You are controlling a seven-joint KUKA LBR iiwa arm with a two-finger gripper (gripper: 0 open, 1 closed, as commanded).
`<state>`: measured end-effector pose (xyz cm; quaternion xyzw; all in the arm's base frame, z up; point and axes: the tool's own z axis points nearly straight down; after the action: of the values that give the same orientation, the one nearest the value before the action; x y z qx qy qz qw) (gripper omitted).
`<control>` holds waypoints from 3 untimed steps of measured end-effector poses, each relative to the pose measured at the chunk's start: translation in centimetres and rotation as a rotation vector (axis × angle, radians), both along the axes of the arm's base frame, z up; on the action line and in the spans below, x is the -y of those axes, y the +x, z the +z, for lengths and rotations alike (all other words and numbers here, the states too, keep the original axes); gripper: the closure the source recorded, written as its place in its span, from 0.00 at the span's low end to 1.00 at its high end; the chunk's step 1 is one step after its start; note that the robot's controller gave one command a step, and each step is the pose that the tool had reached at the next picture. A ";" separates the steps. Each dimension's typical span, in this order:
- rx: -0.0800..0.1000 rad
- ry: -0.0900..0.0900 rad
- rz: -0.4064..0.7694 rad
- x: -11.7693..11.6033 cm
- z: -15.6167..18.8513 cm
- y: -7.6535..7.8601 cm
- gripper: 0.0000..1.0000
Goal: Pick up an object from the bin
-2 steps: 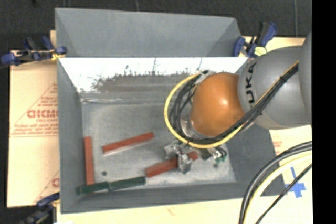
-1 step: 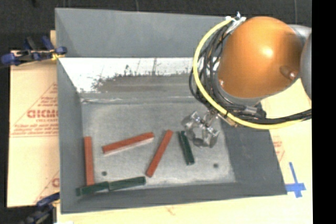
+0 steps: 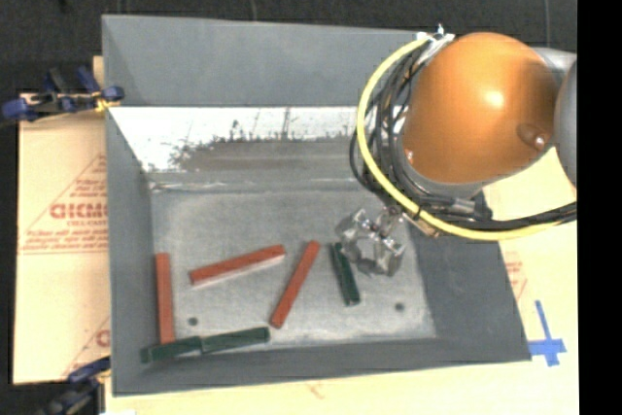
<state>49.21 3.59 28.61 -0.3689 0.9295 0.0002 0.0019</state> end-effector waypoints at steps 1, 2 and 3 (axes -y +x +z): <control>-0.005 0.000 -0.303 -1.9 -9.3 1.7 0.00; -0.002 0.001 -0.308 -1.9 -9.3 1.7 0.00; 0.007 0.000 -0.248 -2.4 -12.4 3.5 0.00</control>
Offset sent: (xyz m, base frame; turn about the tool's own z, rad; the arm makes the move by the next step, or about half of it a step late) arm 0.0000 0.0000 0.0000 0.0000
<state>52.74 5.96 16.23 -0.2511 0.9679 -0.0013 0.0053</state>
